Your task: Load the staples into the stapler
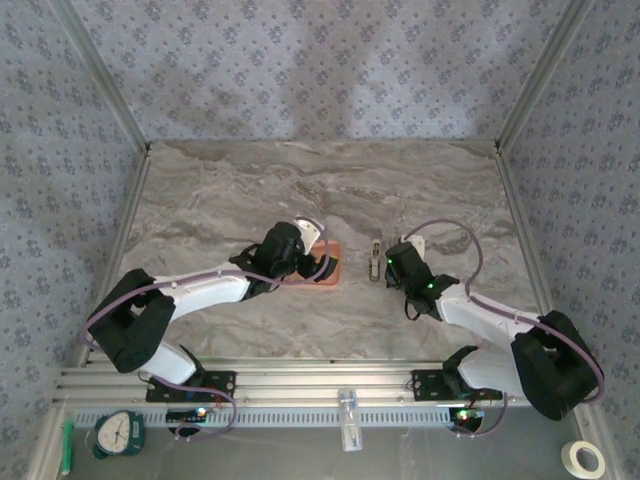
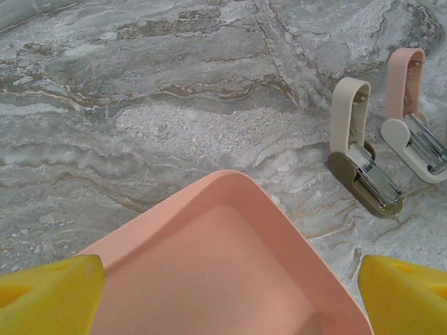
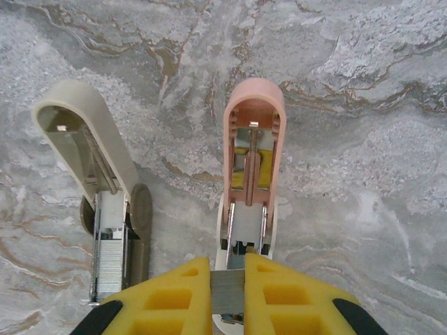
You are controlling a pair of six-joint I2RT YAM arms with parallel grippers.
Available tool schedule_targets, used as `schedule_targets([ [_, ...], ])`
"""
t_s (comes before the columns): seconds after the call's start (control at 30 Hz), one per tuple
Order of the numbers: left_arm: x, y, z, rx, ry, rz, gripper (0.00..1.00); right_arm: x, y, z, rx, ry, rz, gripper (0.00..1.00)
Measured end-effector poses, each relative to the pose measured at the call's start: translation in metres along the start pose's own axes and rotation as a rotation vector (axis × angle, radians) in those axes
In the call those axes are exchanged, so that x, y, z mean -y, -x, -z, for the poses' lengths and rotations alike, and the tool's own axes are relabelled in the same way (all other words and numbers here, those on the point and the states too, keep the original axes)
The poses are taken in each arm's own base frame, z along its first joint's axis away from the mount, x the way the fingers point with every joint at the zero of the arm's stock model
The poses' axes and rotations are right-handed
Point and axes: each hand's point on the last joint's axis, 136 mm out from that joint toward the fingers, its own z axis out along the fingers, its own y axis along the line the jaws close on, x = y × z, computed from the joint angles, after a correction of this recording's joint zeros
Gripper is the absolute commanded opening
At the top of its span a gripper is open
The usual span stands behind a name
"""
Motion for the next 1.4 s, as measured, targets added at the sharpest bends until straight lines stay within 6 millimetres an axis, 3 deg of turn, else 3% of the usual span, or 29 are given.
schedule_targets([
  [0.63,-0.007,0.001,0.0,-0.001,0.0,0.012,0.94,0.012,-0.006,-0.009,-0.031,-0.043,-0.016,0.16],
  [1.4,-0.008,0.0,-0.001,-0.004,0.002,0.013,0.94,0.008,0.001,-0.004,-0.006,-0.016,-0.03,0.16],
])
